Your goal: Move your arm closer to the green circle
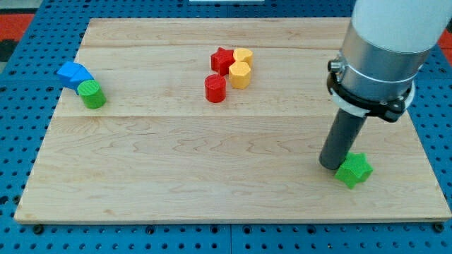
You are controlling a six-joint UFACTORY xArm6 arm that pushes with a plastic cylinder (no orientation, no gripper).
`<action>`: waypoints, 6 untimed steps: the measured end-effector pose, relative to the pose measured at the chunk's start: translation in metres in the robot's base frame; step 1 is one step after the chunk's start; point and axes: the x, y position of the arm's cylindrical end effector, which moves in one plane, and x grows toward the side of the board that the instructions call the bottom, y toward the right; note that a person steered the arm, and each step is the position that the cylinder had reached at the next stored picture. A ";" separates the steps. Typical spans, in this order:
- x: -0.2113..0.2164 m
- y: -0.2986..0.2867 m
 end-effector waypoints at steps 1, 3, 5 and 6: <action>-0.015 -0.028; -0.027 -0.317; -0.152 -0.427; -0.192 -0.363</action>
